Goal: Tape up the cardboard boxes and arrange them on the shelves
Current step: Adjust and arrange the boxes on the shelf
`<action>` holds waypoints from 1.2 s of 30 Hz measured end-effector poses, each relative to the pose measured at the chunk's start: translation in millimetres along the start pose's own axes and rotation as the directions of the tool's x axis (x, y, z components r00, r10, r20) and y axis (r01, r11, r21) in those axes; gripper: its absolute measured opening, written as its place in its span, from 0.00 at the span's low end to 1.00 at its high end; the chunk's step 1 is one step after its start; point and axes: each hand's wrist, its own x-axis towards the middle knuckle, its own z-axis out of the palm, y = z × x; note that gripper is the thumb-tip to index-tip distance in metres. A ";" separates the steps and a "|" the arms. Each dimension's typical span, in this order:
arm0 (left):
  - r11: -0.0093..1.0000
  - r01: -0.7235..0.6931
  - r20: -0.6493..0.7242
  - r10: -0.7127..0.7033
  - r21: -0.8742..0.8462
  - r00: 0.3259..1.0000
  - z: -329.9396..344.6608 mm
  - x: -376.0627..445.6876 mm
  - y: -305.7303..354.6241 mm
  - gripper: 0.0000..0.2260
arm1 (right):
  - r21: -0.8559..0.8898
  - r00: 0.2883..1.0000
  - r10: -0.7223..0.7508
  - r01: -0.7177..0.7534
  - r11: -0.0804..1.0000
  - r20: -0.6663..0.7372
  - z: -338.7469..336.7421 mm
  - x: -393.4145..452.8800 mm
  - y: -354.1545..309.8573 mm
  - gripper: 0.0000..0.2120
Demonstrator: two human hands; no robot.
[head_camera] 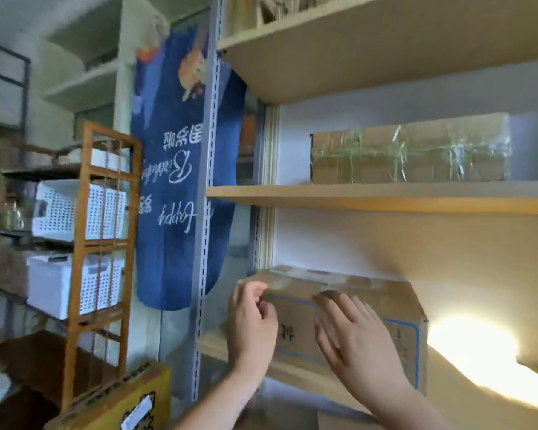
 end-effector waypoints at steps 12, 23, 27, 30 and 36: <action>0.875 -0.311 0.294 0.206 0.372 0.933 -7.2 244.2 70.6 0.28 | -0.235 0.917 0.200 -0.121 0.964 0.345 37.5 308.7 23.4 0.24; 0.878 0.120 0.032 -0.119 -0.464 0.992 -12.0 182.1 81.8 0.09 | -0.166 0.979 -0.028 -0.006 0.986 -0.201 13.5 239.2 26.4 0.09; 0.392 0.636 0.601 -0.224 -0.665 0.767 -4.7 94.8 85.5 0.17 | 0.102 0.966 -0.033 0.061 0.993 -0.258 10.2 125.9 -0.7 0.06; 0.413 0.705 0.618 -0.344 -0.576 0.707 9.7 15.3 60.1 0.10 | 0.431 0.995 0.088 -0.095 0.897 0.035 2.6 24.7 -13.3 0.10; 0.411 0.882 0.679 -0.580 -0.232 0.449 35.7 -172.3 28.8 0.17 | 0.257 0.788 0.383 -0.545 0.798 0.482 -7.7 -134.6 -11.6 0.04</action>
